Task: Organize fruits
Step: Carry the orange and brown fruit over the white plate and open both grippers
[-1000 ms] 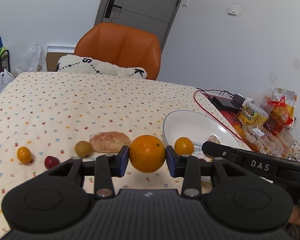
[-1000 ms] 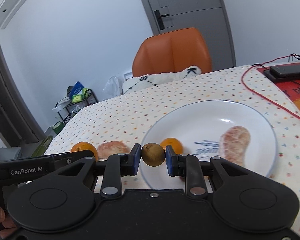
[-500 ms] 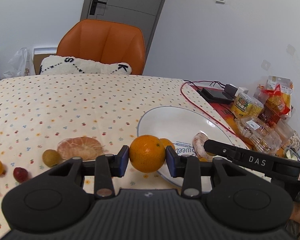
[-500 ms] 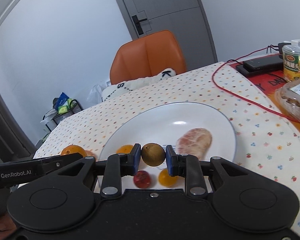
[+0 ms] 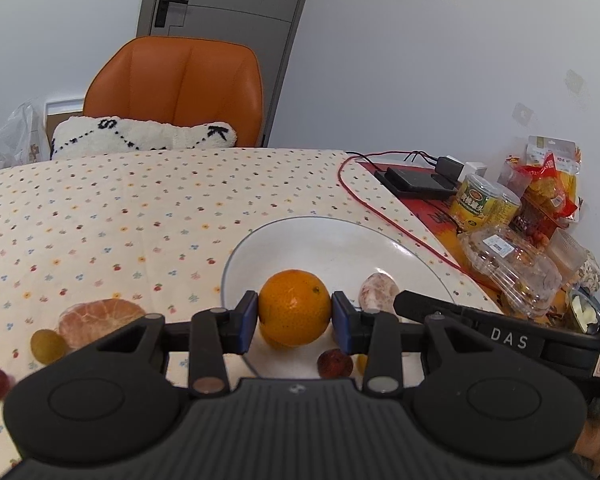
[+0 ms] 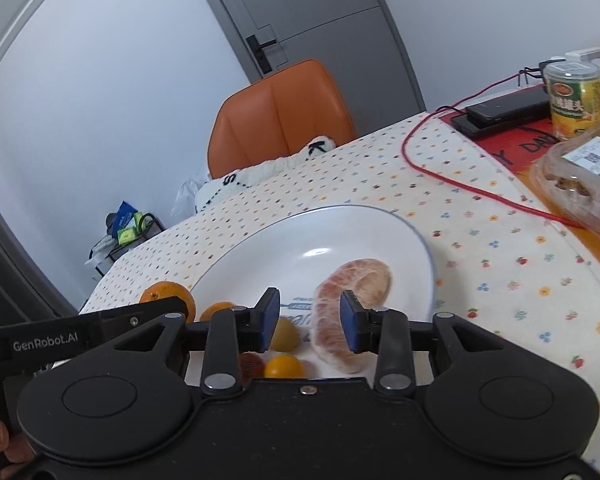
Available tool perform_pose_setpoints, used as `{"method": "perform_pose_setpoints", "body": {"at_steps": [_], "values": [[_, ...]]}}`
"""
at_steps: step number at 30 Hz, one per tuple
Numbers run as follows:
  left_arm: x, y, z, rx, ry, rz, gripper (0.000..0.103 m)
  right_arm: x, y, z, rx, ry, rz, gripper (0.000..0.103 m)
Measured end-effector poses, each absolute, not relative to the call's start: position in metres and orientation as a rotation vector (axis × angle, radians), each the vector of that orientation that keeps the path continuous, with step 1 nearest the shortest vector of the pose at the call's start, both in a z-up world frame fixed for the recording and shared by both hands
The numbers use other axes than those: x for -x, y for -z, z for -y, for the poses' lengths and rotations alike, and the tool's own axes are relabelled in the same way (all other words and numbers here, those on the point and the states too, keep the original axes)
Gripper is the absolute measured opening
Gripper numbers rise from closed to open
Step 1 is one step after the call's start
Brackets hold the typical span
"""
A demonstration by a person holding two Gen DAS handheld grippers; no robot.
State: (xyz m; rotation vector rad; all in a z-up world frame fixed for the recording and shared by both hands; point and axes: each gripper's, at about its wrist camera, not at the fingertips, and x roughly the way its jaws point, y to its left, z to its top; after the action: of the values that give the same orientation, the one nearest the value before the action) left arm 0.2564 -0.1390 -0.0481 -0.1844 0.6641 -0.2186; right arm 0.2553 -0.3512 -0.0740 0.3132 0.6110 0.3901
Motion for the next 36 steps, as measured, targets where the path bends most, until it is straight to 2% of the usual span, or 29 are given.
{"method": "perform_pose_setpoints", "body": {"at_steps": [12,18,22,31,36], "values": [[-0.271,0.047,0.160,0.168,0.240,-0.672,0.038,-0.251,0.075,0.371,-0.340,-0.371,-0.607,0.035],[-0.268,0.045,0.151,0.188,0.189,-0.654,0.053,-0.248,0.075,0.371,-0.342,-0.376,-0.609,0.036],[-0.261,0.044,0.144,0.187,0.164,-0.651,0.058,-0.245,0.075,0.371,-0.346,-0.381,-0.606,0.036],[-0.244,0.042,0.130,0.194,0.122,-0.645,0.076,-0.236,0.070,0.362,-0.329,-0.391,-0.600,0.044],[-0.235,0.042,0.121,0.191,0.102,-0.652,0.081,-0.230,0.066,0.358,-0.317,-0.383,-0.594,0.064]]}}
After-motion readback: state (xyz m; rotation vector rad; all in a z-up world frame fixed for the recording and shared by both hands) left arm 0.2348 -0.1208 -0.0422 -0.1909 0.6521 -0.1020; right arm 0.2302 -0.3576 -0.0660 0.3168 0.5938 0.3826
